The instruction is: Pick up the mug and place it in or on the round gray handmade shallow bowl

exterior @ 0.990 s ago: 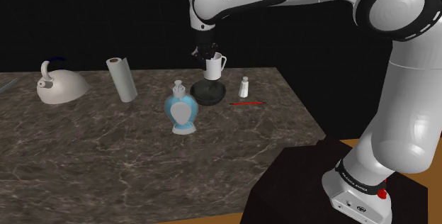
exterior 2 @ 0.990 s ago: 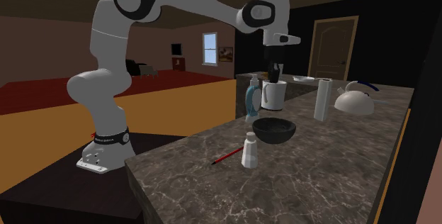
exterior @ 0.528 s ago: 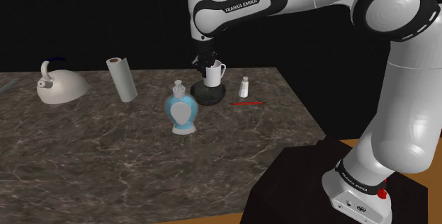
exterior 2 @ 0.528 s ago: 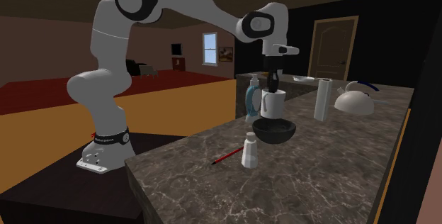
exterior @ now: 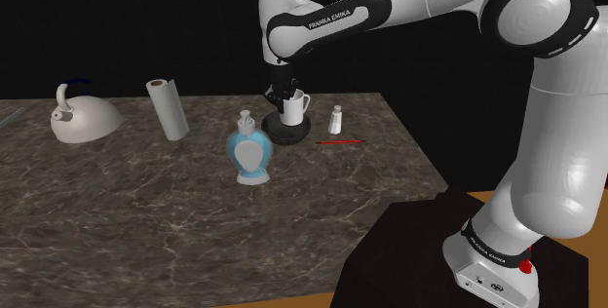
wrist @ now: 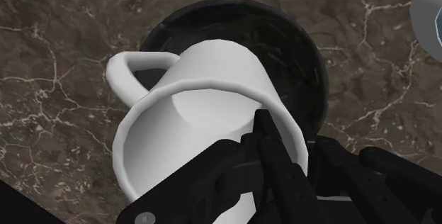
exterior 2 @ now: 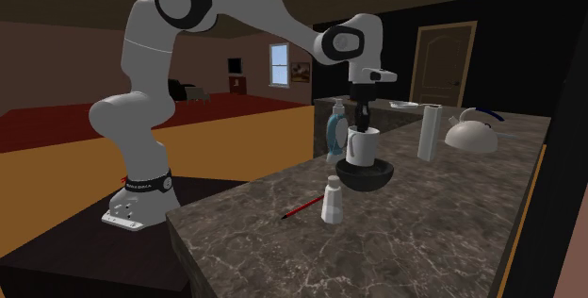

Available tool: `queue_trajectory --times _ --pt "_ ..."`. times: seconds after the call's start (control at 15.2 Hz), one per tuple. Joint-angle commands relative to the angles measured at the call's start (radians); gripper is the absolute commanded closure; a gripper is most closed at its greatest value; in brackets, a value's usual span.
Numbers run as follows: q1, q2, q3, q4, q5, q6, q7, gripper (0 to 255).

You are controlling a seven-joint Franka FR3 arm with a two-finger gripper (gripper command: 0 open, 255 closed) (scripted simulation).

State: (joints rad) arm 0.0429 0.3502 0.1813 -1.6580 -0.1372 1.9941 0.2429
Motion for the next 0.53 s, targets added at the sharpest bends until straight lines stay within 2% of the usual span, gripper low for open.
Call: queue_trajectory --times 0.0,0.13,0.2,0.46 --pt "0.0 0.0 0.0 0.0 0.0 0.001 0.0 255" --pt "0.0 0.0 0.0 0.0 0.0 0.001 0.0 255" --pt "0.0 0.0 0.0 0.0 0.0 0.001 0.0 0" --pt "0.0 0.0 0.0 0.0 0.0 0.001 0.0 0"
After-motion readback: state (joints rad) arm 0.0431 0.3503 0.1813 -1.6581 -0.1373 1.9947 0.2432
